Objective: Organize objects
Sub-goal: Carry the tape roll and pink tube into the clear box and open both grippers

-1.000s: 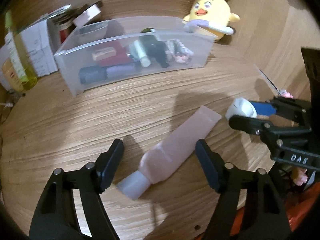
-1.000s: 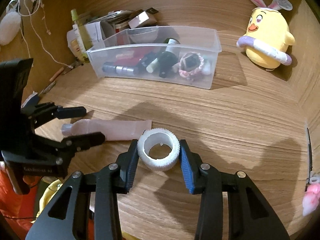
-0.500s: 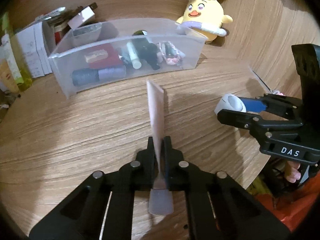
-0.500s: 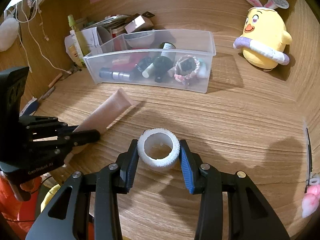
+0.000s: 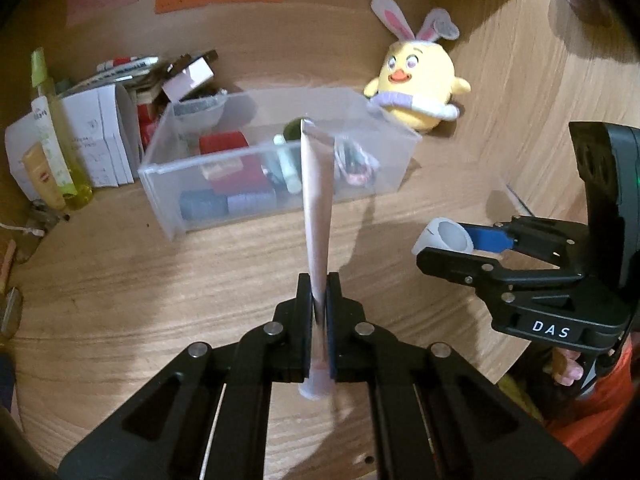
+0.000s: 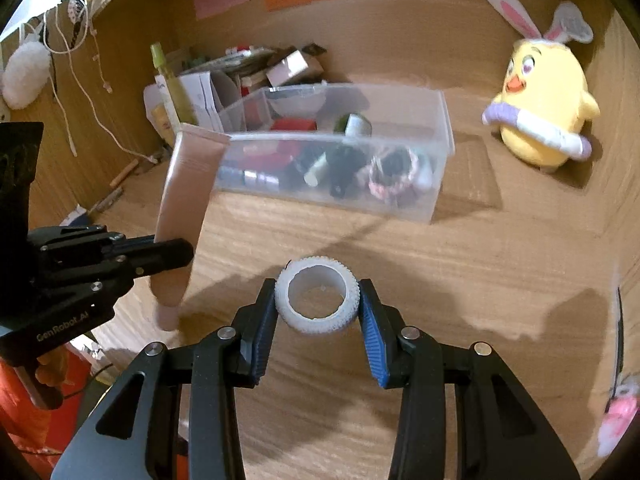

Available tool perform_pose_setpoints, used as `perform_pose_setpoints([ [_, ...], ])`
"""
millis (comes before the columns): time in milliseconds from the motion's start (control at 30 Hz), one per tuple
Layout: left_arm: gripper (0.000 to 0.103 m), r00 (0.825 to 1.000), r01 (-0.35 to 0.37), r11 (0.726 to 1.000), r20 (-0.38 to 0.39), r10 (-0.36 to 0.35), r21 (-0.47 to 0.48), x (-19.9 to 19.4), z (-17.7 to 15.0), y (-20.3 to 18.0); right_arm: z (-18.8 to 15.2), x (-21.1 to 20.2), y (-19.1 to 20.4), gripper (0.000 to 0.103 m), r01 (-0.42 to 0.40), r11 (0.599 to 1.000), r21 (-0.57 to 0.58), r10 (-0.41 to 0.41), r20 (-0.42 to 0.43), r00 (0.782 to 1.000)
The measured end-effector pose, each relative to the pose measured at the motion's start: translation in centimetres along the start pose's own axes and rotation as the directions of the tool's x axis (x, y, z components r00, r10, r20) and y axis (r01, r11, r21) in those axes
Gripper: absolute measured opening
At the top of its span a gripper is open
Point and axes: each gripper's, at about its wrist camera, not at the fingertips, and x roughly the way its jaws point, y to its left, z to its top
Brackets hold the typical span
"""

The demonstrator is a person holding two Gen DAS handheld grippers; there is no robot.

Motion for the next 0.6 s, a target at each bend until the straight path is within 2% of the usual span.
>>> perform_pose_setpoints([
  [333, 0.005, 0.993, -0.015, 0.999, 0.114, 0.020, -0.046, -2.1, 2.6, 1.2, 3.3, -0.5, 0.1, 0.036, 0.017, 0.999, -0.033, -0.015, 0.072, 0.997],
  [600, 0.005, 0.983, -0.048, 0.997, 0.173, 0.058, -0.065, -3.1, 4.6, 2.2, 5.4, -0.9, -0.5, 0.036, 0.019, 0.999, -0.041, -0.014, 0.121, 0.993],
])
